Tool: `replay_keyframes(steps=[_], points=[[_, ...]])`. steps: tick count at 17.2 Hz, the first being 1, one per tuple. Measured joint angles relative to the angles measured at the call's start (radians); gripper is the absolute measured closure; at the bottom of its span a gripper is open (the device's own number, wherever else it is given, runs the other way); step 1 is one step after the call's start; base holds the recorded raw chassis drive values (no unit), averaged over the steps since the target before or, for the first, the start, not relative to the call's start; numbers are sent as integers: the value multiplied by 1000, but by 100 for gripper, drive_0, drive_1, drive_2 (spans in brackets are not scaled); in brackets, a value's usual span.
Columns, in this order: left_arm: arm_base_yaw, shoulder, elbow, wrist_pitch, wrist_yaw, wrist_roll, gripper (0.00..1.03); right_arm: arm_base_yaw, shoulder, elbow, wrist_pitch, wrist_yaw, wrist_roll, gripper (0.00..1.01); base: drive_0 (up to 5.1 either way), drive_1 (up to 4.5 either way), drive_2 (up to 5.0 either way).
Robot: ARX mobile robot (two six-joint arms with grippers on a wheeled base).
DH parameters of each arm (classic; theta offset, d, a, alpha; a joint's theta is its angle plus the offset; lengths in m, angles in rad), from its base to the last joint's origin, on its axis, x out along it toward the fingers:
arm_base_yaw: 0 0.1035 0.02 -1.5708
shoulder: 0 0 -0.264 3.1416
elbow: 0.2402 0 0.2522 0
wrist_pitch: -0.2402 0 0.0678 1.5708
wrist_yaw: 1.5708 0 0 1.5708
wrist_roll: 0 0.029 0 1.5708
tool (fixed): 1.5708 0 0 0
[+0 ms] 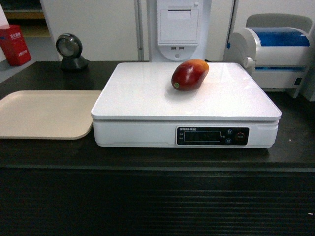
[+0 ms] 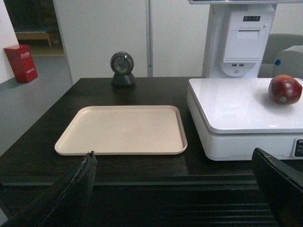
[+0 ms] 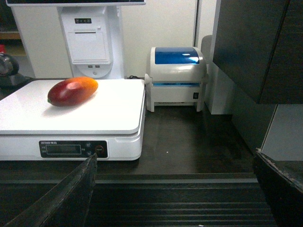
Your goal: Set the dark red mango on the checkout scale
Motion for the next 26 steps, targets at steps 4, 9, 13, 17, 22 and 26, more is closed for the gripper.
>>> replay_keyframes(steps=[4,9,13,17,22,26], points=[[0,0,0,0,0,0,5,0,0,0,0,0,0,3,0,0,0],[0,0,0,0,0,0,5,0,0,0,0,0,0,3,0,0,0],[0,0,0,0,0,0,5,0,0,0,0,0,0,3,0,0,0],[0,0,0,0,0,0,5,0,0,0,0,0,0,3,0,0,0],[0,0,0,3,0,0,5,0,0,0,2,0,0,3,0,0,0],[0,0,0,3,0,0,5,0,0,0,3,0,0,3,0,0,0]])
